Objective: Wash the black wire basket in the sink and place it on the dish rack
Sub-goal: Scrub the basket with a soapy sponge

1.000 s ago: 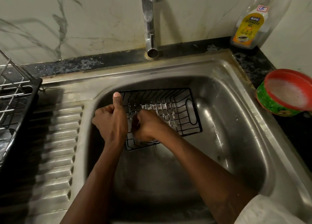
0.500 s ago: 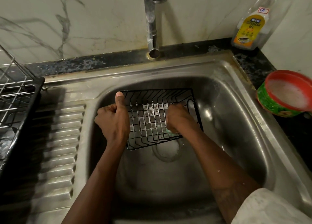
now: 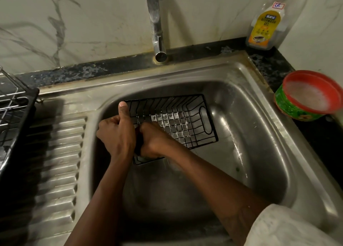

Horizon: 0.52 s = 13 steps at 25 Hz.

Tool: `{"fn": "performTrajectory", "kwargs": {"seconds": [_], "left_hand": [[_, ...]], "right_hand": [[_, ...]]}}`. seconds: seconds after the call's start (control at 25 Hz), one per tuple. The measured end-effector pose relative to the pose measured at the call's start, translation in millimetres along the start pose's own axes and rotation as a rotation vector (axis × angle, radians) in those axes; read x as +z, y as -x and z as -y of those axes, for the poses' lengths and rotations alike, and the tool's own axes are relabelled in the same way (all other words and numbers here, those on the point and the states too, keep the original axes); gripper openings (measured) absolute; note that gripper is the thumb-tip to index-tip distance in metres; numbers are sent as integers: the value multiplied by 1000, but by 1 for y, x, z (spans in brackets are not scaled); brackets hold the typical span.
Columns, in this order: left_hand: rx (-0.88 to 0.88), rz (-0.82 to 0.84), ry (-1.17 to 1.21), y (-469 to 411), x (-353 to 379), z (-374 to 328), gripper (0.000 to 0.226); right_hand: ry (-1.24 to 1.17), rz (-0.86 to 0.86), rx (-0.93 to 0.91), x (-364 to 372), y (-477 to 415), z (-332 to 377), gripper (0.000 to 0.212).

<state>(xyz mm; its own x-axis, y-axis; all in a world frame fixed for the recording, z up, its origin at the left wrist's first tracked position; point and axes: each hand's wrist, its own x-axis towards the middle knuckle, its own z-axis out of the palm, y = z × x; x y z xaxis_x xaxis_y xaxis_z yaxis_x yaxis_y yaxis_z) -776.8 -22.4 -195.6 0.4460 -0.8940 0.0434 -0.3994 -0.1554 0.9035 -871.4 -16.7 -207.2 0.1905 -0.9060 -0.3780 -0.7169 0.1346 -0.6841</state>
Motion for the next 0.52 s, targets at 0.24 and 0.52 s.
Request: {"fn": "performTrajectory", "kwargs": {"seconds": [0.24,0.52], "left_hand": [[13,11,8,1,0,-3,67],[0,4,-15,0,-1,-6,69]], "right_hand": [[173,-58,262,-30,-8,-49,25],[447,-214,471,-55,5,-86,40]]}}
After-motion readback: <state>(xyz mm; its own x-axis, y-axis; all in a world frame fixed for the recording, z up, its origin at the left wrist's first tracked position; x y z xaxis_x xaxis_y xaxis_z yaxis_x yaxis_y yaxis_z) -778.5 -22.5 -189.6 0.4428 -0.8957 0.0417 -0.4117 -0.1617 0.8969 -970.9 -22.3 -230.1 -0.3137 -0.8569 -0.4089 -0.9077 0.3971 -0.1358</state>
